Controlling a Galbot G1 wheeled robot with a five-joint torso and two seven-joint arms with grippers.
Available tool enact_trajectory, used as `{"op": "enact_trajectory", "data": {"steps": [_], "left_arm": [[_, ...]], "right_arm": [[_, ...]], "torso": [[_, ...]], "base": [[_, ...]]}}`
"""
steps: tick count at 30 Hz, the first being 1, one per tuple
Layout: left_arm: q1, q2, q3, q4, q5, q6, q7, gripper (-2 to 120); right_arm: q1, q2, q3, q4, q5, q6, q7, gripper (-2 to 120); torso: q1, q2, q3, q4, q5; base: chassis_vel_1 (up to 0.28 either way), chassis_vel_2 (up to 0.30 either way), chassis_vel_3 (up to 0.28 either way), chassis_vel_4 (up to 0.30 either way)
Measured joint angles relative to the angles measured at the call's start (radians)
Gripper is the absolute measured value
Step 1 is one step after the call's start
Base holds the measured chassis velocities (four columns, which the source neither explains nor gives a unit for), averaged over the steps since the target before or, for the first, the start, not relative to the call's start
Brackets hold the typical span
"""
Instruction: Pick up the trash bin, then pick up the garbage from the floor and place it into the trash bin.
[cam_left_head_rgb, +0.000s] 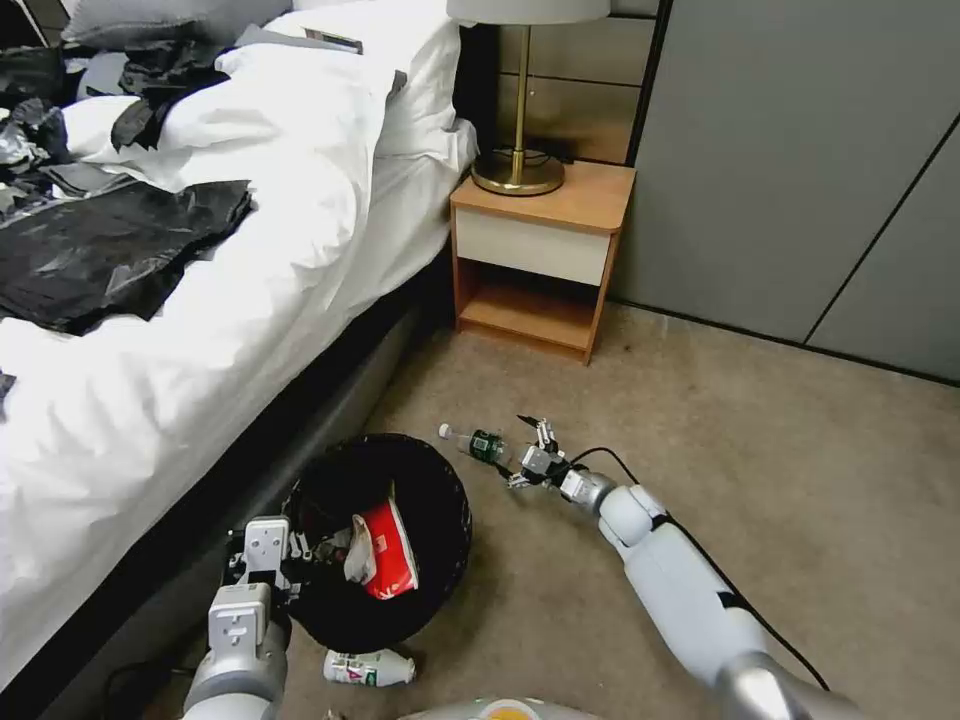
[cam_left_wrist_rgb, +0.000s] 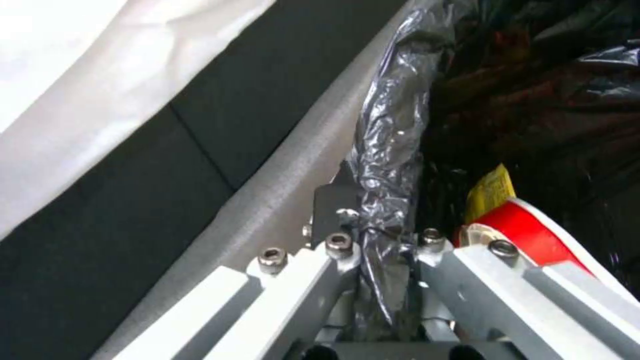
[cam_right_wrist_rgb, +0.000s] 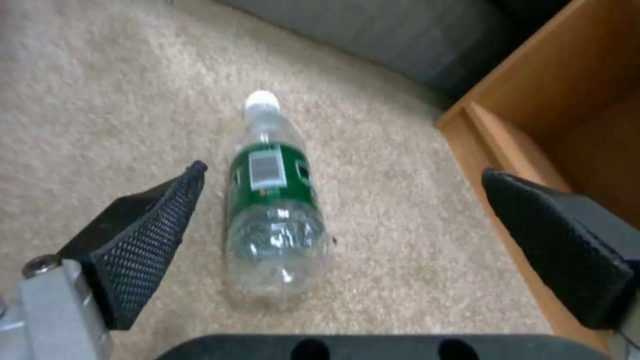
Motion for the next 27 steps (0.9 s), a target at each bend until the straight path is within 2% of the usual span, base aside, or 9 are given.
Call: {"op": "enact_trajectory", "data": {"steps": [13, 18, 27], "left_arm": [[0.02, -0.003, 0.003, -0.009, 0.015, -0.005, -0.001, 0], [0.033, -0.005, 0.004, -0.01, 0.027, -0.01, -0.001, 0], [0.047, -0.01, 0.006, -0.014, 0.049, -0.014, -0.002, 0]], "right_arm": [[0.062, 0.069, 0.023, -0.137, -0.022, -0.009, 0.056, 100], [0.065, 0.097, 0.027, -0.158, -0.049, -0.029, 0.097, 100], [0.082, 0.128, 0.035, -0.191, -0.062, -0.043, 0.107, 100]], "torso": [[0.0, 0.0, 0.0, 0.0001, 0.0003], [0.0, 0.0, 0.0, 0.0, 0.0001], [0.0, 0.0, 0.0, -0.0001, 0.0001]], "base": [[0.0, 0.0, 0.0, 0.0], [0.0, 0.0, 0.0, 0.0], [0.0, 0.0, 0.0, 0.0]]}}
